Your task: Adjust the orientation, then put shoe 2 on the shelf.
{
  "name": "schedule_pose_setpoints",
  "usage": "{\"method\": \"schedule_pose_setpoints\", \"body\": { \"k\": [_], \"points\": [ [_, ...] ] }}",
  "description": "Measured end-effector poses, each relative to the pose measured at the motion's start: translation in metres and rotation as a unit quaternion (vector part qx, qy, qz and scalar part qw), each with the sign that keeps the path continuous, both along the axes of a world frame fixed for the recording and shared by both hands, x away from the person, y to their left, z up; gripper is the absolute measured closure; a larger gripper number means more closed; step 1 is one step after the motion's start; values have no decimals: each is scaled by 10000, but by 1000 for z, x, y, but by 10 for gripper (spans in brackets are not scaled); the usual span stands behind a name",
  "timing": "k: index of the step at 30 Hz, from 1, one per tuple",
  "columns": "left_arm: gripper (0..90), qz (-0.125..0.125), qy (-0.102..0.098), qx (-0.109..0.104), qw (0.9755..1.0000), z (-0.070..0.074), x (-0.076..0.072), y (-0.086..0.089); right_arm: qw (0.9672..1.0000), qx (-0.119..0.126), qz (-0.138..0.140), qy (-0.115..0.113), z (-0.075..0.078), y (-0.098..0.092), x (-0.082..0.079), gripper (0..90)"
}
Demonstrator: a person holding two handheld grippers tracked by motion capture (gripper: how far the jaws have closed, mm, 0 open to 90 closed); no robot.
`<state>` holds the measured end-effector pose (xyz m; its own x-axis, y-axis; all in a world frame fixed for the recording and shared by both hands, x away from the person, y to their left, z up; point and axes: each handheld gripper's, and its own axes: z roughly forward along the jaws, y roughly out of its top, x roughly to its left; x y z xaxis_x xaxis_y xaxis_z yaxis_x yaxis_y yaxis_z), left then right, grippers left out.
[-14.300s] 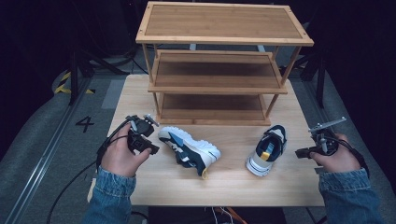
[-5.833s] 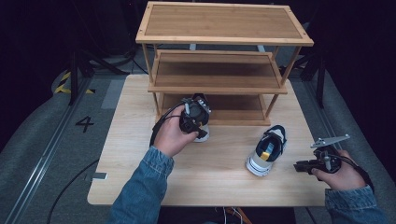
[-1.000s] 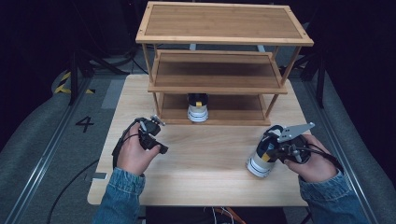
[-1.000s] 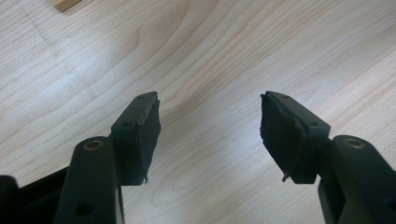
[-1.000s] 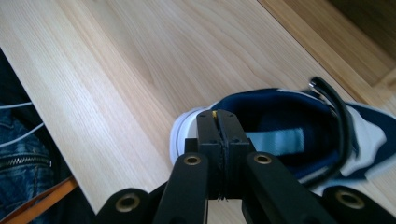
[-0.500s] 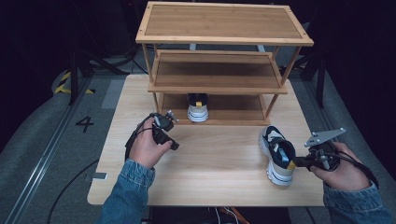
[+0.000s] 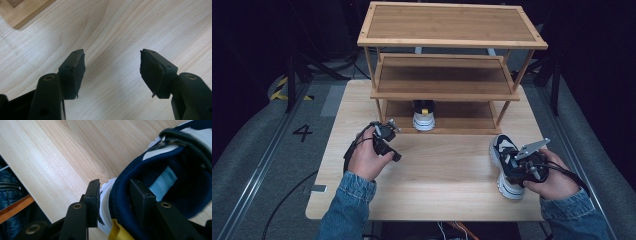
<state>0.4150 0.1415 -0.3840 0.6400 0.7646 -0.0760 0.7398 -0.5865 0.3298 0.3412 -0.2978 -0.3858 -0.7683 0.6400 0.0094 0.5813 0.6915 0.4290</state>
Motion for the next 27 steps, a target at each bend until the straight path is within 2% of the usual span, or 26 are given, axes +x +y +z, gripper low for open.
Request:
{"method": "schedule_pose_setpoints", "body": {
  "k": [2, 3, 5, 6, 8, 14, 21, 25, 27],
  "points": [
    [375, 5, -5, -3, 10000, 0, 0, 1, 10000, -46, 15, 14, -2, 1, 1, 630],
    [375, 39, 1, -16, 10000, 0, 0, 2, 9999, -123, 12, 118, -5, 3, 2, 636],
    [375, 30, -3, -5, 10000, 0, 0, 2, 9995, -244, 10, 184, -10, 4, 4, 645],
    [375, 13, -1, 5, 10000, 0, 0, 2, 9992, -198, 19, 343, -15, 4, 5, 659],
    [375, 8, 17, 10, 10000, -1, 0, 2, 9991, -225, 41, 355, -16, 4, 6, 668],
    [374, -3, 24, 5, 10000, -1, 1, 3, 9984, -67, -69, 563, -17, 3, 9, 729],
    [365, -16, 42, -20, 10000, 3, -1, 10, 9988, 72, -9, 487, -11, 13, 14, 736],
    [341, 42, -47, 32, 10000, 11, -4, 19, 9991, -46, 158, 397, 2, 33, 26, 736],
    [333, 92, -133, 28, 9999, 16, -6, 26, 9992, -13, 215, 346, 8, 42, 31, 735]
  ]
}}
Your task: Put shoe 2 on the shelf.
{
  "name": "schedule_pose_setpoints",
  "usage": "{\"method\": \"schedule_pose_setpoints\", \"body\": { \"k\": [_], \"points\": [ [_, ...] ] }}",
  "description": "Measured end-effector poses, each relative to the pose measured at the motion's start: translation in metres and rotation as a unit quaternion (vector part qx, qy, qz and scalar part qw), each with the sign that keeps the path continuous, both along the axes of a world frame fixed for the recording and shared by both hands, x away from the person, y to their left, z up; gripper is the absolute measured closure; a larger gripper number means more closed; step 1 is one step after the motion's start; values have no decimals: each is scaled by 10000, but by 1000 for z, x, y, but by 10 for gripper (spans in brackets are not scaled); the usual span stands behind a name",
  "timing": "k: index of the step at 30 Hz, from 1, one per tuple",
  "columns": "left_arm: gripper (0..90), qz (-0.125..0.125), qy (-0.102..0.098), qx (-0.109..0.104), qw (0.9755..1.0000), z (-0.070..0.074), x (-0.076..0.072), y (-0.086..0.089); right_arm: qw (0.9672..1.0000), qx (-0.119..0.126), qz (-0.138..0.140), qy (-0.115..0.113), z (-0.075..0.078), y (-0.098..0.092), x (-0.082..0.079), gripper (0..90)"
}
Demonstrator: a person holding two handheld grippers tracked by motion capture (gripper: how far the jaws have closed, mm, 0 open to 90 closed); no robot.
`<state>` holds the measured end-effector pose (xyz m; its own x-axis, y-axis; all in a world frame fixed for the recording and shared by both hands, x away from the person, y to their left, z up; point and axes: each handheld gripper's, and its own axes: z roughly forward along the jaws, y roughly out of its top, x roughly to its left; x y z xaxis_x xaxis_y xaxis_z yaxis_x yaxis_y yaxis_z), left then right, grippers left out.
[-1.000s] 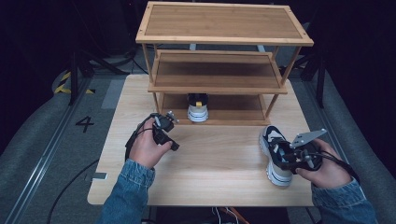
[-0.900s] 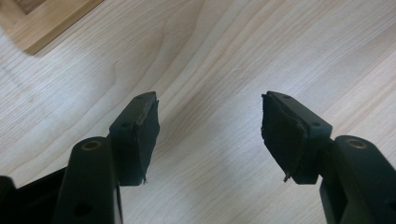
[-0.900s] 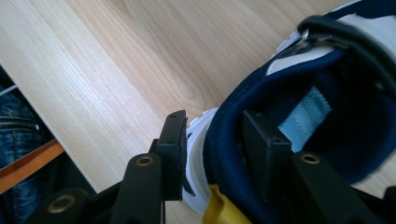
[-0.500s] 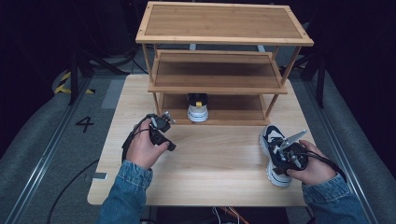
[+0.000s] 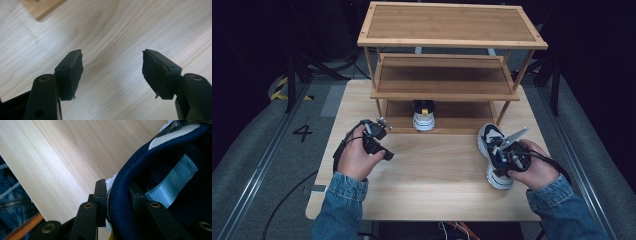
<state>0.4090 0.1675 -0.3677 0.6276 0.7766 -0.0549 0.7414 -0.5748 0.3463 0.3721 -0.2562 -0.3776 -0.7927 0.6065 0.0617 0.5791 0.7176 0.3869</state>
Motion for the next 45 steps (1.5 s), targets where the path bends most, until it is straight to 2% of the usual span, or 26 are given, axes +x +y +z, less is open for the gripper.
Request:
{"method": "schedule_pose_setpoints", "body": {
  "k": [4, 7, 12, 17, 19, 20, 21, 25, 29, 30, 31, 32, 36, 39, 43, 45],
  "points": [
    [309, 28, 10, -49, 10000, 1, -1, 7, 9999, 99, 58, -88, 9, 12, 10, 735],
    [288, 65, 84, -35, 9999, -1, 0, 12, 9998, -31, 121, -169, 16, 32, 24, 733],
    [288, 115, 71, -95, 9999, 0, 1, 21, 9997, 95, 227, -3, 21, 50, 47, 733],
    [287, 201, 53, -124, 9997, -1, -2, 26, 9997, 28, 233, -51, 22, 67, 65, 732],
    [287, 253, 62, -102, 9996, -2, -4, 29, 9997, 14, 193, -173, 21, 76, 77, 731],
    [281, 253, 62, -102, 9996, -2, -4, 29, 9997, 14, 193, -173, 21, 76, 77, 731],
    [281, 324, 97, -130, 9993, -3, -5, 30, 9997, 58, 183, -147, 21, 79, 82, 731],
    [256, 344, 88, -100, 9993, -4, -10, 37, 9997, 150, 131, -125, 18, 91, 98, 730],
    [253, 455, 180, -39, 9988, -6, -14, 43, 9997, 91, 205, -119, 12, 105, 110, 729],
    [252, 455, 180, -39, 9988, -6, -14, 43, 9996, 46, 215, -153, 11, 107, 112, 729],
    [248, 459, 214, 54, 9987, -7, -17, 46, 9996, 28, 213, -166, 10, 109, 115, 729],
    [246, 488, 251, 12, 9985, -8, -18, 47, 9997, 24, 198, -166, 9, 110, 116, 729],
    [244, 502, 224, 62, 9985, -11, -25, 51, 9997, 67, 176, -152, 4, 114, 125, 727],
    [245, 423, 138, 281, 9986, -13, -28, 54, 9997, 37, 143, -188, -1, 116, 132, 727],
    [245, 411, 160, 309, 9986, -15, -32, 57, 9997, 68, 124, -200, -9, 118, 138, 726],
    [244, 437, 169, 306, 9984, -16, -34, 58, 9994, 75, 172, -287, -11, 121, 139, 725]
  ]
}}
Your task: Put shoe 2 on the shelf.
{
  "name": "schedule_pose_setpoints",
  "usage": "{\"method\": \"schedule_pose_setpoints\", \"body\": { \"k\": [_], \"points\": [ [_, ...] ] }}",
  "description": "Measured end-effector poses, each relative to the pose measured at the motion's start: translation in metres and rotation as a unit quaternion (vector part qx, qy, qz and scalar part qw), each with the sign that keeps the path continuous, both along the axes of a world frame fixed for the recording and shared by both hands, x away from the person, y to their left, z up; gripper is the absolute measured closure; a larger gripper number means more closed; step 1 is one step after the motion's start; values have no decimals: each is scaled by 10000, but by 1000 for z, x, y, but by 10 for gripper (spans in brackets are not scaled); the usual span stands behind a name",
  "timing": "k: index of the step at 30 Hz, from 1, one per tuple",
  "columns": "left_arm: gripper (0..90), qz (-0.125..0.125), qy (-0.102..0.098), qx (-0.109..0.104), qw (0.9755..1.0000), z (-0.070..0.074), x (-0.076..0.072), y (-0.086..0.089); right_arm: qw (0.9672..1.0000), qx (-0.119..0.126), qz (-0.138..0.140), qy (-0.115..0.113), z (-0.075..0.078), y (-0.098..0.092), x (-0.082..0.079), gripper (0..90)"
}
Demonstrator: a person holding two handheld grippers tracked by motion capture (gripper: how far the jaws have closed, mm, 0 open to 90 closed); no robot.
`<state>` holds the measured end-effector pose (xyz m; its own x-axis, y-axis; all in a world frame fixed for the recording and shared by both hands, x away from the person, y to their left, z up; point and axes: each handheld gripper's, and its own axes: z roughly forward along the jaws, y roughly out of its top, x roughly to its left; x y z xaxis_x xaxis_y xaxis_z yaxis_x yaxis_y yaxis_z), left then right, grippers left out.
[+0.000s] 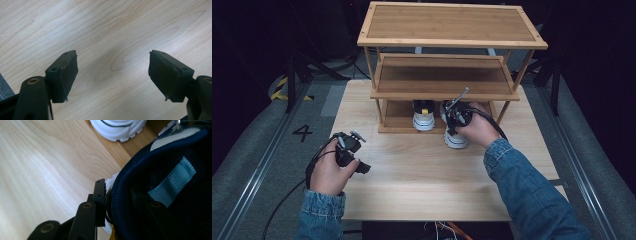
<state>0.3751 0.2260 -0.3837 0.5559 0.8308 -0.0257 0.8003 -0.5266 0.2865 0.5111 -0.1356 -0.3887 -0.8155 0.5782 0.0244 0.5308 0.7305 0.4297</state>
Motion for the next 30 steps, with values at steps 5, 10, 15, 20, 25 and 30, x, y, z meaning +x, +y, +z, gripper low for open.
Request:
{"method": "schedule_pose_setpoints", "body": {
  "k": [5, 10, 15, 20, 25, 30],
  "points": [
    [243, 29, 70, -4, 10000, -2, -2, 0, 9999, 110, 10, -91, -4, 12, -1, 725],
    [243, -29, 42, -3, 10000, -2, -3, 0, 9997, 186, 28, -166, -8, 18, 0, 724],
    [243, -69, 54, 4, 10000, -3, 0, -2, 9992, 126, -33, -377, -8, 18, -2, 672],
    [243, -121, 74, -12, 9999, -3, 4, -6, 9925, 294, 97, -1186, -2, 16, -9, 528],
    [242, -210, 140, 2, 9997, -4, 10, -12, 9883, 484, 5, -1449, 11, 8, -18, 544],
    [242, -272, 165, -15, 9995, -4, 15, -18, 9862, 687, -99, -1500, 25, -3, -29, 566]
  ]
}}
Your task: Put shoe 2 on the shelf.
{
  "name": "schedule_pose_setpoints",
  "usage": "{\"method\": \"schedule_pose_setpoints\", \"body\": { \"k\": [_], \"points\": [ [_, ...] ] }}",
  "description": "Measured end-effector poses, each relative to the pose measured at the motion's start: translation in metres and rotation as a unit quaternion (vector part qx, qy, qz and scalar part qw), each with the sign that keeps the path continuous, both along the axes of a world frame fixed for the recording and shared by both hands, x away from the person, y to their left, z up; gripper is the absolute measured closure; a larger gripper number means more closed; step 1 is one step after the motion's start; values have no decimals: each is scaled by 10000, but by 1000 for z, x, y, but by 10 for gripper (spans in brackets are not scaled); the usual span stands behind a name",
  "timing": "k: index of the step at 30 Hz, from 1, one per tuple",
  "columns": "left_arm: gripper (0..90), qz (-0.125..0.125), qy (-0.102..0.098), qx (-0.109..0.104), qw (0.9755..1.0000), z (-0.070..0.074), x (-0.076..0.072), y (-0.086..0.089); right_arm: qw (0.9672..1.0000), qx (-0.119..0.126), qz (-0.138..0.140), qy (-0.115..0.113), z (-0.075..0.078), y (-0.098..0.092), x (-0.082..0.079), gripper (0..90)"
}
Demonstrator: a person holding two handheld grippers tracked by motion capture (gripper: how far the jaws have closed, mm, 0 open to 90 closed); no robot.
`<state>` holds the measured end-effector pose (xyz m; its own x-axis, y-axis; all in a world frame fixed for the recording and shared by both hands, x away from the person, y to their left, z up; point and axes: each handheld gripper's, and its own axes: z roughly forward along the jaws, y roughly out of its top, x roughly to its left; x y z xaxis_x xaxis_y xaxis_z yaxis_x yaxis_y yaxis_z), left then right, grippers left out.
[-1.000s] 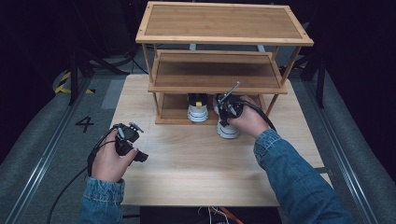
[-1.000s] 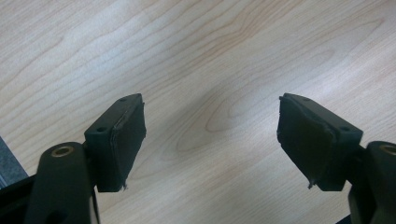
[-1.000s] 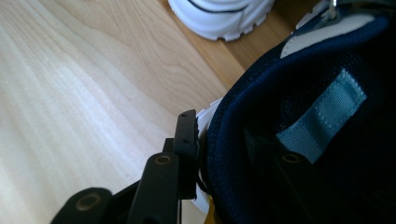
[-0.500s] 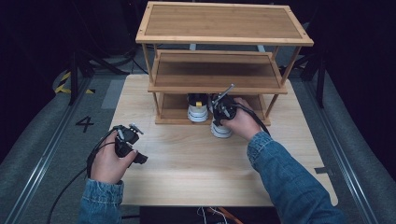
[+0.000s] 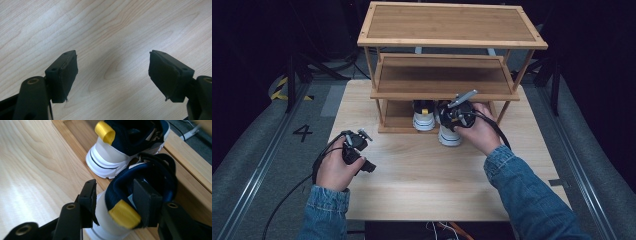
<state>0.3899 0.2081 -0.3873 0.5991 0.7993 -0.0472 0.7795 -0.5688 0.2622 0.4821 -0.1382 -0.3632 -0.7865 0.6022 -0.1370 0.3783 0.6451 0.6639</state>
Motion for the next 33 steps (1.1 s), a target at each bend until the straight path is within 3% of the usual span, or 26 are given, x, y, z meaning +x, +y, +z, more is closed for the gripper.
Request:
{"method": "schedule_pose_setpoints", "body": {
  "k": [5, 7, 10, 17, 21, 30, 33],
  "points": [
    [253, 11, -96, -97, 9999, 3, 5, -5, 9998, 169, -106, 97, 15, -13, -19, 621],
    [256, -16, -116, -106, 9999, 5, 7, -6, 9998, 125, -136, 108, 18, -18, -26, 657],
    [256, -25, -102, -155, 9998, 5, 9, -9, 9992, 80, -223, 329, 17, -23, -36, 738],
    [257, -111, -44, -147, 9998, 4, 13, -16, 9966, 220, -646, 466, -15, -32, -36, 863],
    [256, -126, -5, -140, 9998, 3, 13, -16, 9955, 327, -695, 558, -30, -28, -31, 897],
    [255, -12, -25, -123, 9999, 2, 6, -6, 9950, 344, -801, 486, -43, -19, -22, 900],
    [255, 66, -17, -145, 9999, 1, 3, 0, 9958, 223, -833, 309, -44, -15, -20, 900]
  ]
}}
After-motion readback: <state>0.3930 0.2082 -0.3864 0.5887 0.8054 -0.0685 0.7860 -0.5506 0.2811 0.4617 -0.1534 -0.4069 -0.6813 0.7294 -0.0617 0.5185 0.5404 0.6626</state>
